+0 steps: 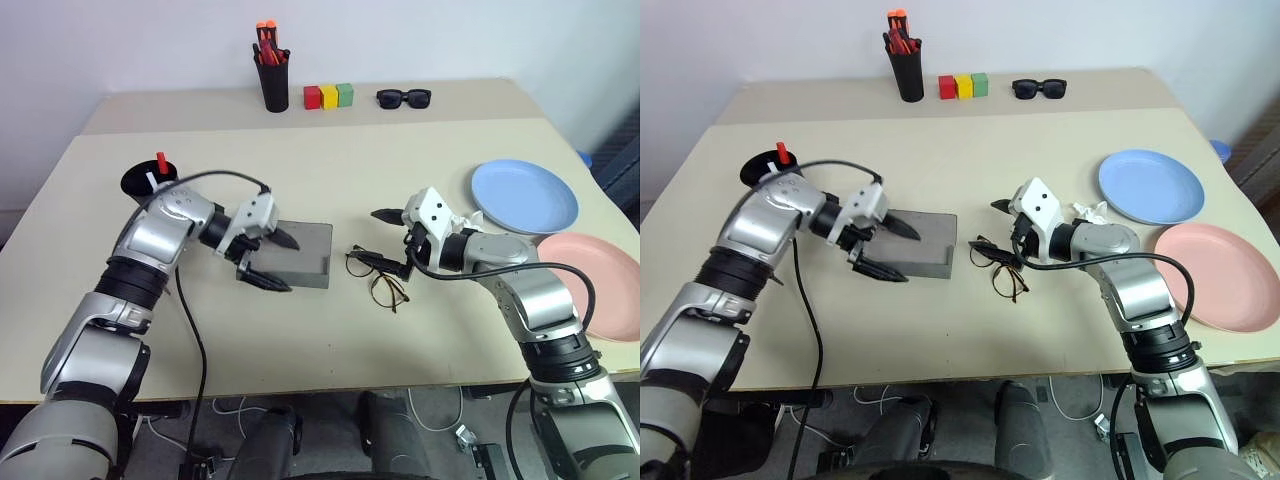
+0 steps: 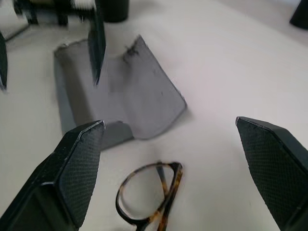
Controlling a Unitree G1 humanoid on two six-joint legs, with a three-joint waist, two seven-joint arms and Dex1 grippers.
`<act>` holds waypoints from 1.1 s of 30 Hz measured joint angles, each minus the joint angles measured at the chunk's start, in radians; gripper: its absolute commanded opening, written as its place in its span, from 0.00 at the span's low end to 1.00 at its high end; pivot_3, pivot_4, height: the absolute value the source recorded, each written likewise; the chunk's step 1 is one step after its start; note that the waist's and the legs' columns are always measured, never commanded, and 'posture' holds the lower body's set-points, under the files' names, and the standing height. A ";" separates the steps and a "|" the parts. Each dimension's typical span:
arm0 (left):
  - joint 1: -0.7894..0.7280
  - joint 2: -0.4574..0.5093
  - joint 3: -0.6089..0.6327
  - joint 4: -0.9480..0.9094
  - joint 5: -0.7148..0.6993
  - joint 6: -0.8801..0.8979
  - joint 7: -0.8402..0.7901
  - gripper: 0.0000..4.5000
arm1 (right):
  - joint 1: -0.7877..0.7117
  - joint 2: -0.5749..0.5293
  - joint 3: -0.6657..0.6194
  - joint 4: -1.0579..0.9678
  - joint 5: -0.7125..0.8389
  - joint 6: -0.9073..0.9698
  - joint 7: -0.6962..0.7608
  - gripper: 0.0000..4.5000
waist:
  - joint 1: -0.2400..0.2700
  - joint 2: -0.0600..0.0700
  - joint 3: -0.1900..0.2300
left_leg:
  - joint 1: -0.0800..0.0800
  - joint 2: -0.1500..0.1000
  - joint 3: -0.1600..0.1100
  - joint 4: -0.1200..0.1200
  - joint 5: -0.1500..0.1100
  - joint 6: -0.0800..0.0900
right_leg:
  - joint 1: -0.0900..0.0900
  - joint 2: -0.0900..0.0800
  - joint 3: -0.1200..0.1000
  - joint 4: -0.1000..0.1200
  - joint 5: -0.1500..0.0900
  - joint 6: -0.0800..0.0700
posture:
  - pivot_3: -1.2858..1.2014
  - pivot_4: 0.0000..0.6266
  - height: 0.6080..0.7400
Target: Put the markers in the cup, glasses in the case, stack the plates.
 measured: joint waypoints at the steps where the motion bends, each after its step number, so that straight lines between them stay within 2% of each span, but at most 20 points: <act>1: 0.000 0.010 0.026 -0.037 -0.021 0.038 0.009 1.00 | -0.004 -0.019 0.011 -0.024 -0.002 0.050 -0.002 1.00 | -0.001 0.000 0.000 | 0.000 0.000 0.000 0.000 0.000 0.000 | 0.000 0.000 0.000 0.000 0.000 0.000 | 0.52 0.24 1.00; 5: 0.040 0.061 0.142 -0.177 -0.112 0.143 0.039 1.00 | -0.019 -0.110 0.055 -0.085 -0.027 0.249 -0.023 1.00 | -0.005 0.000 0.000 | 0.001 0.001 0.001 -0.001 -0.001 0.001 | -0.001 0.000 0.000 0.000 0.000 0.000 | 0.52 0.24 1.00; 11: 0.252 0.141 0.347 -0.377 -0.315 0.379 0.117 1.00 | -0.064 -0.146 0.057 -0.228 0.040 0.569 -0.053 1.00 | -0.006 0.001 0.000 | 0.001 0.005 0.002 -0.001 -0.002 0.002 | -0.001 0.001 0.001 0.000 0.000 0.000 | 0.52 0.24 1.00; 14: 0.369 0.169 0.415 -0.453 -0.371 0.430 0.156 1.00 | -0.102 -0.104 0.049 -0.244 0.073 0.672 -0.092 0.80 | -0.002 0.000 0.000 | 0.001 0.005 0.003 -0.001 -0.002 0.002 | -0.001 0.000 0.002 -0.001 0.000 0.000 | 0.52 0.24 1.00; 19: 0.520 0.191 0.514 -0.568 -0.459 0.500 0.217 1.00 | -0.124 -0.065 0.042 -0.236 0.097 0.759 -0.146 0.25 | 0.006 0.000 0.000 | 0.000 0.004 0.003 0.000 -0.002 0.002 | 0.000 0.000 0.002 -0.002 0.000 0.000 | 0.52 0.24 1.00; 24: 0.671 0.193 0.590 -0.705 -0.538 0.533 0.295 1.00 | -0.117 -0.071 0.063 -0.221 0.101 0.774 -0.168 0.25 | 0.000 0.000 0.000 | 0.001 0.005 0.005 -0.001 -0.002 0.002 | -0.001 0.000 0.002 -0.002 0.000 0.000 | 0.52 0.24 1.00; 33: 0.732 0.168 0.623 -0.815 -0.627 0.549 0.422 1.00 | -0.117 -0.089 0.081 -0.197 0.104 0.774 -0.175 0.25 | 0.001 0.000 0.000 | 0.002 0.005 0.006 -0.001 -0.002 0.002 | -0.001 0.000 0.003 -0.002 0.000 0.000 | 0.52 0.24 1.00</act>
